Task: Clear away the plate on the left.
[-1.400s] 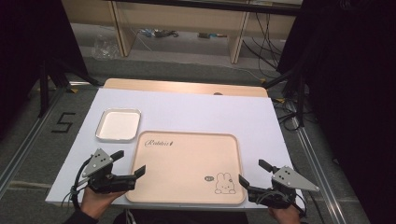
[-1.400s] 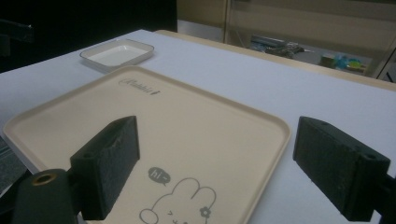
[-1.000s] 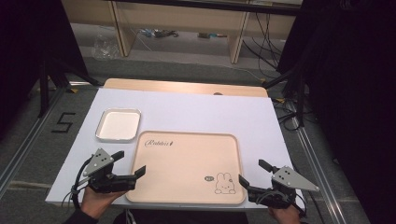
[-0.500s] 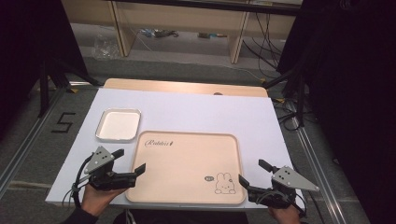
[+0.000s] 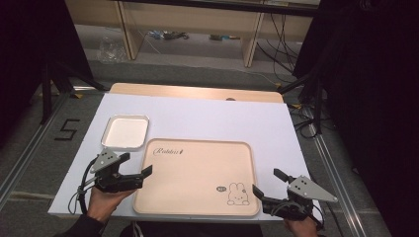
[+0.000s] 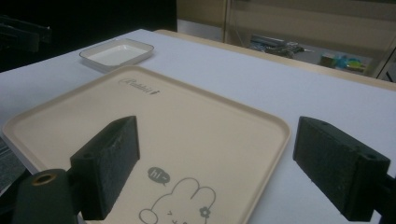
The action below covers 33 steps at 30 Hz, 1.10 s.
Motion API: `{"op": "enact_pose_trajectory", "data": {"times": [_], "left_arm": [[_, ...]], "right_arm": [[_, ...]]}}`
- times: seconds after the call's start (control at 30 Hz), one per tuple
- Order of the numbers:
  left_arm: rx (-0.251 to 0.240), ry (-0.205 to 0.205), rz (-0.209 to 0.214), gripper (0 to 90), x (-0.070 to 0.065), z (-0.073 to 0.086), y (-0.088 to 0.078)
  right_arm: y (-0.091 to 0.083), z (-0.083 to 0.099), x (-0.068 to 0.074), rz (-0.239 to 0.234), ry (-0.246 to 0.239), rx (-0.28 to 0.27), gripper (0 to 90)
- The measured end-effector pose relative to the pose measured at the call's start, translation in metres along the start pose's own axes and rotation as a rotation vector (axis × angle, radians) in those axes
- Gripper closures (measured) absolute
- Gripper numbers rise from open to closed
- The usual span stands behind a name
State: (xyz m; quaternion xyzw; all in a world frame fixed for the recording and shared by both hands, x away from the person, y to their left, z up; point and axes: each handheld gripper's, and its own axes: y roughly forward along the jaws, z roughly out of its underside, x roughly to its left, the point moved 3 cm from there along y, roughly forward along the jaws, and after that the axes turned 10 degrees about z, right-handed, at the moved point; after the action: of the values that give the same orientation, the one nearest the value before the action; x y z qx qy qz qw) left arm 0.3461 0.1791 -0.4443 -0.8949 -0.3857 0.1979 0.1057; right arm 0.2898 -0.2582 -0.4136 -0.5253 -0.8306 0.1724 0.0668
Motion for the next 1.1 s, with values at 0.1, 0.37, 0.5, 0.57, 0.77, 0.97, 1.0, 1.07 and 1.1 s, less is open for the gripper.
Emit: {"op": "enact_pose_trajectory", "data": {"times": [0.1, 0.37, 0.5, 0.57, 0.77, 0.97, 1.0, 1.07, 1.1], "left_arm": [[0.007, 0.0, -0.006, 5.8, 0.002, -0.001, 0.003], [0.022, -0.013, -0.019, 5.8, 0.014, -0.003, 0.011], [0.025, -0.022, -0.033, 5.8, 0.019, -0.004, 0.013], [0.028, -0.031, -0.036, 5.8, 0.022, -0.005, 0.013], [0.025, -0.042, -0.064, 6.0, 0.034, -0.008, 0.013], [0.031, -0.067, -0.107, 6.8, 0.051, -0.01, 0.016], [0.033, -0.072, -0.114, 6.8, 0.053, -0.01, 0.016], [0.032, -0.096, -0.112, 7.3, 0.059, -0.01, 0.017], [0.038, -0.098, -0.118, 7.6, 0.062, -0.011, 0.017]], "right_arm": [[0.0, 0.0, 0.0, 0.001, 0.001, -0.007, 15.3], [-0.001, 0.0, 0.0, -0.002, 0.005, -0.003, 15.2], [0.0, 0.0, 0.0, 0.0, -0.001, -0.007, 15.2], [0.0, 0.0, 0.0, 0.0, -0.001, -0.006, 15.2], [0.0, 0.0, 0.0, -0.002, -0.002, 0.0, 15.2], [0.0, 0.0, 0.0, -0.001, -0.001, -0.001, 15.3], [0.0, 0.0, 0.0, -0.001, -0.001, -0.001, 15.3], [0.0, 0.0, 0.0, 0.0, -0.001, -0.002, 15.3], [0.0, 0.0, 0.0, -0.001, -0.001, -0.001, 15.3]]}}
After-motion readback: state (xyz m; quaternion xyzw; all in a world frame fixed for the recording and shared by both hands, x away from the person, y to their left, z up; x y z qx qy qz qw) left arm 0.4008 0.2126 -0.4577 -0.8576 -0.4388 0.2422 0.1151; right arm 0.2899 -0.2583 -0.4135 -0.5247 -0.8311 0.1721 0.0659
